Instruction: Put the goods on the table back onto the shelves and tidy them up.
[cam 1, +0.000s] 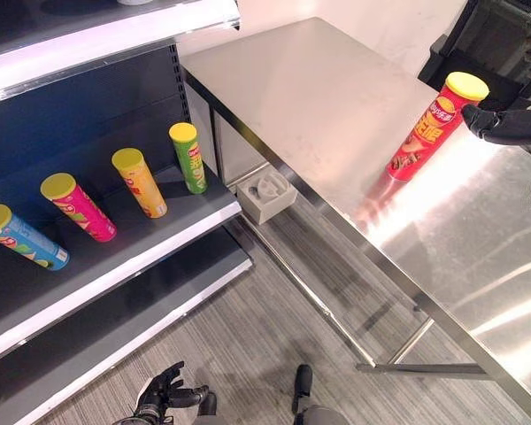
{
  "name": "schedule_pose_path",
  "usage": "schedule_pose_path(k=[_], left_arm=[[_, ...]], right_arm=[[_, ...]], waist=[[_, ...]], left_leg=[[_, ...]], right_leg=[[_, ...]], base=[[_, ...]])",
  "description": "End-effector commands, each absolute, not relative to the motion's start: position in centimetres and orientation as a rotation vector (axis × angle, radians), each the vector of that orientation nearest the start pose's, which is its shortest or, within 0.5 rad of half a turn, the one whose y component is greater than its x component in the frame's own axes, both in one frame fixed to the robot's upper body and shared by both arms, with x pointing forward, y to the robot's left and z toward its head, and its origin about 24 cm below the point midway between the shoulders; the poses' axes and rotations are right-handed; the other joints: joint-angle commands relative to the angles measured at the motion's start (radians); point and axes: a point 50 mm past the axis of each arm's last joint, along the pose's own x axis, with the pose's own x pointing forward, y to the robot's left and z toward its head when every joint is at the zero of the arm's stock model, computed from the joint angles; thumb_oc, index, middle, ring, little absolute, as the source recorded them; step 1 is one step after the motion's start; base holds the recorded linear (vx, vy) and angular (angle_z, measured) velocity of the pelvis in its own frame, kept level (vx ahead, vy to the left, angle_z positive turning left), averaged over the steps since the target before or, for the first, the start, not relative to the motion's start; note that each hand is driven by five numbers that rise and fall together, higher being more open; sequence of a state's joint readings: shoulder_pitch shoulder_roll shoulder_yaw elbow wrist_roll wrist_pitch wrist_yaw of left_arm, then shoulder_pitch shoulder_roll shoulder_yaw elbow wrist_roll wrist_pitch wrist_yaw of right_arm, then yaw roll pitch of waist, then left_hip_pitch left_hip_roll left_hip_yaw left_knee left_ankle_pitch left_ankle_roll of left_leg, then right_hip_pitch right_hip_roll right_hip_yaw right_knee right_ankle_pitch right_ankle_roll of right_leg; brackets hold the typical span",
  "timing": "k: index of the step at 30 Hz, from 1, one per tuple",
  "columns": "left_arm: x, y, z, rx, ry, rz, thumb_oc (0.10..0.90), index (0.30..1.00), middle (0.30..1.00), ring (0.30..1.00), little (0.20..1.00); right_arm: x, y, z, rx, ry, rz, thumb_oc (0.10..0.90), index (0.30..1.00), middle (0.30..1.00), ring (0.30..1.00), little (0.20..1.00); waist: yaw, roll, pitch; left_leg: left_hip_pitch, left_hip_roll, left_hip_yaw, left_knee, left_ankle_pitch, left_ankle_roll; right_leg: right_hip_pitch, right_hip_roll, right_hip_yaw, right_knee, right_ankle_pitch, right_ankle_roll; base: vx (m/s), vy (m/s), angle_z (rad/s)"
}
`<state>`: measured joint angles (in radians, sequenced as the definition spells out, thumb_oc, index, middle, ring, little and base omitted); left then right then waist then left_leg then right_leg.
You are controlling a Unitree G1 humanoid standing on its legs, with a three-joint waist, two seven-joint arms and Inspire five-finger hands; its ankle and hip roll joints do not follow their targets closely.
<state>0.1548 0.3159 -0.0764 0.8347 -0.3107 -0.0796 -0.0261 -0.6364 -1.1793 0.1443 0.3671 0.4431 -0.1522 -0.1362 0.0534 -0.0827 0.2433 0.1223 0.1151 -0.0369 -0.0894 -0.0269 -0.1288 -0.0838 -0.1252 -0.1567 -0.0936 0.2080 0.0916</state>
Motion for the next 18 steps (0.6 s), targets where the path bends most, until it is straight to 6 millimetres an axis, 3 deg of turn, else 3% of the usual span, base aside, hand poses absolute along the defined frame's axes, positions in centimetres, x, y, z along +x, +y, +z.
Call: schedule_pose_path(k=[1, 18], left_arm=[[12.3, 26.7, -12.0, 0.137, 0.850, 0.163, 0.800, 0.900, 0.900, 0.900, 0.900], [11.9, 26.7, -12.2, 0.143, 0.873, 0.149, 0.800, 0.900, 0.900, 0.900, 0.900]], right_arm=[[29.1, -33.1, 35.6, -0.664, -0.692, -0.367, 0.800, 0.900, 0.900, 0.900, 0.900], [32.3, -33.2, 34.5, -0.562, -0.565, -0.371, 0.800, 0.900, 0.900, 0.900, 0.900]], waist=[[0.025, -0.052, -0.066], [0.041, -0.047, -0.050]], left_leg=[[-0.038, -0.040, -0.007, 0.002, -0.058, 0.041], [-0.061, -0.032, -0.016, 0.002, -0.046, 0.033]], right_leg=[[0.055, -0.074, -0.027, 0.006, -0.122, 0.125], [0.043, -0.070, -0.036, 0.006, -0.125, 0.122]], base=[[0.00, 0.000, 0.00], [0.00, 0.000, 0.00]])
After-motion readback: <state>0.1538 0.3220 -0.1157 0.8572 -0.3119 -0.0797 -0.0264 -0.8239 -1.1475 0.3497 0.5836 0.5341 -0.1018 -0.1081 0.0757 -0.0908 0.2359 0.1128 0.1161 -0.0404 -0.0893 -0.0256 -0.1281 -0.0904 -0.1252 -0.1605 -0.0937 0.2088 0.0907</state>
